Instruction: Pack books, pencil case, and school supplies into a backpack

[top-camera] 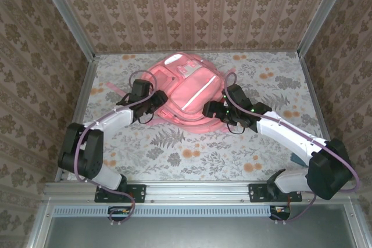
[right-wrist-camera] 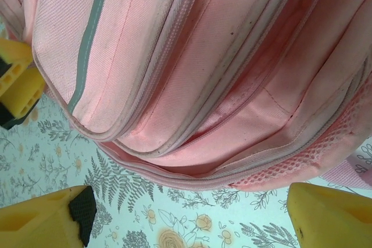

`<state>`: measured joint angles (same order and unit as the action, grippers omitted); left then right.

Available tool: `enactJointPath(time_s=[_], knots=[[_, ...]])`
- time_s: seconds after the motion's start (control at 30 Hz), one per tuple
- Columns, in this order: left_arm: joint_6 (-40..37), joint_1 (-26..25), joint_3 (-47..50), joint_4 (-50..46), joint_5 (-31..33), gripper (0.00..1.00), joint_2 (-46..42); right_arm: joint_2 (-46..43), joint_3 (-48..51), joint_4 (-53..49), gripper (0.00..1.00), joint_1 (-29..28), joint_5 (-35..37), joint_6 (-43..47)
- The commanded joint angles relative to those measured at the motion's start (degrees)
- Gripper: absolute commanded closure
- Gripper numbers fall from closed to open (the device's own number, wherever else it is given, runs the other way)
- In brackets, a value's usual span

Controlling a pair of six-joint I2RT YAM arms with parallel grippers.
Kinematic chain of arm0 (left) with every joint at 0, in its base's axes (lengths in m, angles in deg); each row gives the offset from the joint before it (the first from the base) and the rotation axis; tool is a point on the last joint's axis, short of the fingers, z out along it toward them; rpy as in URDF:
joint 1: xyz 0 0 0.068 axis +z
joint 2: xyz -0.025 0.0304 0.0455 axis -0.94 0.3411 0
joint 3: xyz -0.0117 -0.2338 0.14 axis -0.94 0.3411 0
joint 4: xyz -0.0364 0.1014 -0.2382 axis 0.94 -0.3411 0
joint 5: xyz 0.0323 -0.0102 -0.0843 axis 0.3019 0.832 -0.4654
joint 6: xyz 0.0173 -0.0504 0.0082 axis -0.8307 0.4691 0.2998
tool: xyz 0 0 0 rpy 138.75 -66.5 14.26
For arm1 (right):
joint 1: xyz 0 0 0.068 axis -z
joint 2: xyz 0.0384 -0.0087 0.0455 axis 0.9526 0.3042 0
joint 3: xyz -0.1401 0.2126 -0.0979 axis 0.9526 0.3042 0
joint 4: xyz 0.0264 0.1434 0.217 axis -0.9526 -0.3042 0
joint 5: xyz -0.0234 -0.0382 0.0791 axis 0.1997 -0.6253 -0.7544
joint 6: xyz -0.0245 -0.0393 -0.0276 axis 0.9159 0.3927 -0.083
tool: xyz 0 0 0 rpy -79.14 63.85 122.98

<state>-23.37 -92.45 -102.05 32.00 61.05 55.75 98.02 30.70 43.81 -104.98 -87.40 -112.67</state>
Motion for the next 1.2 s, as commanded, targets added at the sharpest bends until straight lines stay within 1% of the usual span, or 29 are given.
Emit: enactJointPath(time_s=[0.0,0.07,0.13,0.27,0.33,0.4,0.57,0.67,0.87,1.03,1.1,1.17], knots=[[1.7,0.2,-1.2,3.3,-1.0,0.49,1.8,0.3,-1.9,0.2,0.13,-0.4,0.9,-0.5],[2.1,0.4,-0.9,4.7,-1.8,0.50,2.5,0.5,-1.9,0.1,0.13,-0.4,0.8,-0.6],[2.8,0.6,-0.5,6.8,-3.5,0.52,3.0,0.5,-2.0,0.0,0.13,-0.5,0.9,-0.5],[4.4,0.7,0.6,11.2,-6.8,0.67,3.1,1.1,-2.9,-1.0,0.14,-1.4,2.0,0.6],[4.8,0.7,0.7,12.0,-7.8,0.73,2.7,1.5,-3.9,-2.3,0.14,-2.5,3.8,1.5],[5.4,0.7,0.9,12.4,-8.9,0.81,1.9,2.0,-5.2,-3.9,0.15,-4.2,6.2,2.4],[7.8,0.5,1.6,13.4,-10.9,0.91,-1.1,4.2,-8.2,-6.1,0.18,-8.7,10.7,2.8],[9.6,-0.1,1.5,12.9,-11.7,0.93,-3.4,6.6,-10.7,-7.1,0.20,-12.1,13.4,2.5],[15.0,-2.1,0.8,12.3,-11.6,0.93,-6.7,11.8,-15.7,-7.5,0.30,-19.0,16.4,-0.6],[18.4,-3.4,-0.3,10.9,-9.5,0.93,-8.0,15.7,-18.2,-5.1,0.40,-20.8,15.7,-3.1],[20.2,-5.2,-0.4,11.1,-8.9,0.93,-7.9,17.7,-20.0,-5.3,0.44,-20.9,15.7,-3.4],[21.9,-5.6,-0.5,11.4,-8.7,0.93,-7.5,19.2,-21.1,-6.1,0.47,-20.9,18.6,-4.1]])
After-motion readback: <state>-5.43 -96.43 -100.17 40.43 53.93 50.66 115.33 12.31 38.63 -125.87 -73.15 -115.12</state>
